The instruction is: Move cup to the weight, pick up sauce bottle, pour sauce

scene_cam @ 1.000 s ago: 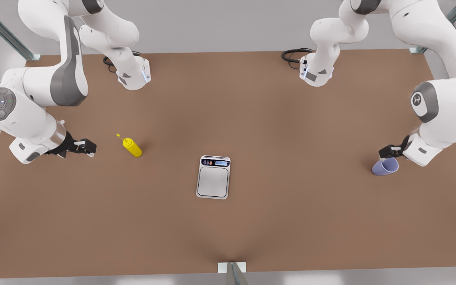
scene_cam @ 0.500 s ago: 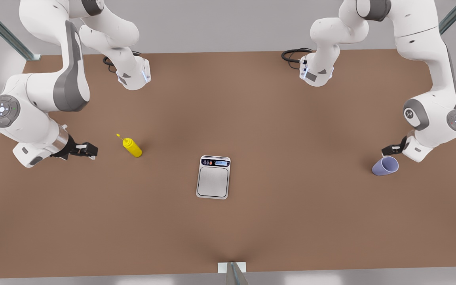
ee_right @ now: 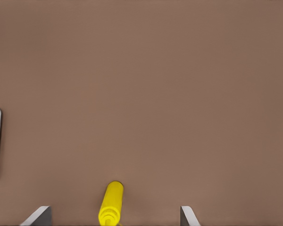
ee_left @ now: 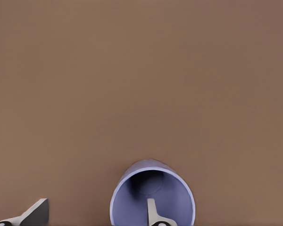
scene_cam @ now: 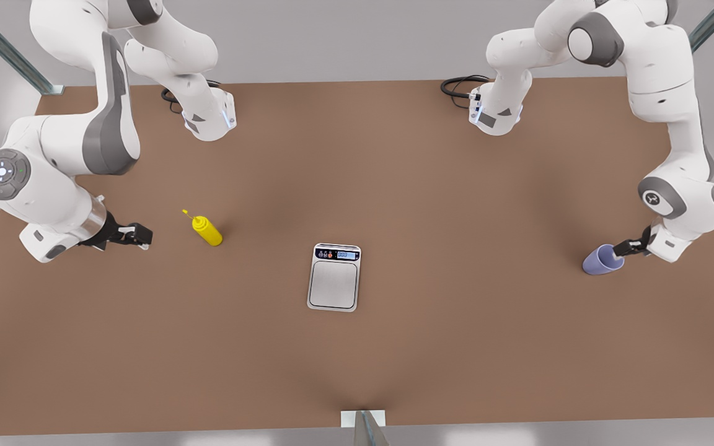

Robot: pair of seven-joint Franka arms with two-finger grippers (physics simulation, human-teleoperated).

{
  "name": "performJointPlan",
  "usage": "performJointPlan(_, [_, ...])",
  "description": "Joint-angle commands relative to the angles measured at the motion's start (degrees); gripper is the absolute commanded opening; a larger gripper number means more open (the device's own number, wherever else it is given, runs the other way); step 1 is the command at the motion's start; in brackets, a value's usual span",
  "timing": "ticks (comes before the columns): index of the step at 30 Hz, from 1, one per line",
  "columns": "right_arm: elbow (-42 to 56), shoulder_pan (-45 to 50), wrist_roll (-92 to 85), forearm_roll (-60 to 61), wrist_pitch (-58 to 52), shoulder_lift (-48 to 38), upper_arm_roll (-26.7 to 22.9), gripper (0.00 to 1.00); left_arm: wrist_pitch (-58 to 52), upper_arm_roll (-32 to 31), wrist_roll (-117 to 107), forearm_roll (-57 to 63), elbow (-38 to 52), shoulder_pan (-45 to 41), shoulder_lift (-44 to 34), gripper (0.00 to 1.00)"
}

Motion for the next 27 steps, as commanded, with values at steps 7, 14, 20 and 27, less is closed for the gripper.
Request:
performJointPlan(7, [0.05,-0.01,0.00,0.00,0.00,0.00,0.00,1.00,-0.09,-0.27,0.00,-1.49,-0.17,0.01,1.56,1.00])
performJointPlan(14, [-0.03,-0.36,-0.09,0.08,-0.09,0.09,0.00,1.00,0.00,-0.27,-0.09,-1.76,-0.09,0.01,2.62,0.74])
performJointPlan(20, [0.05,-0.36,0.00,0.08,-0.09,0.44,0.00,1.00,1.58,-0.36,-0.09,-1.67,-0.17,0.01,3.06,0.21])
performJointPlan(27, [0.14,-0.36,-0.26,0.08,-0.09,0.44,0.00,1.00,1.58,-0.36,0.00,-1.67,-0.09,0.01,3.15,0.21])
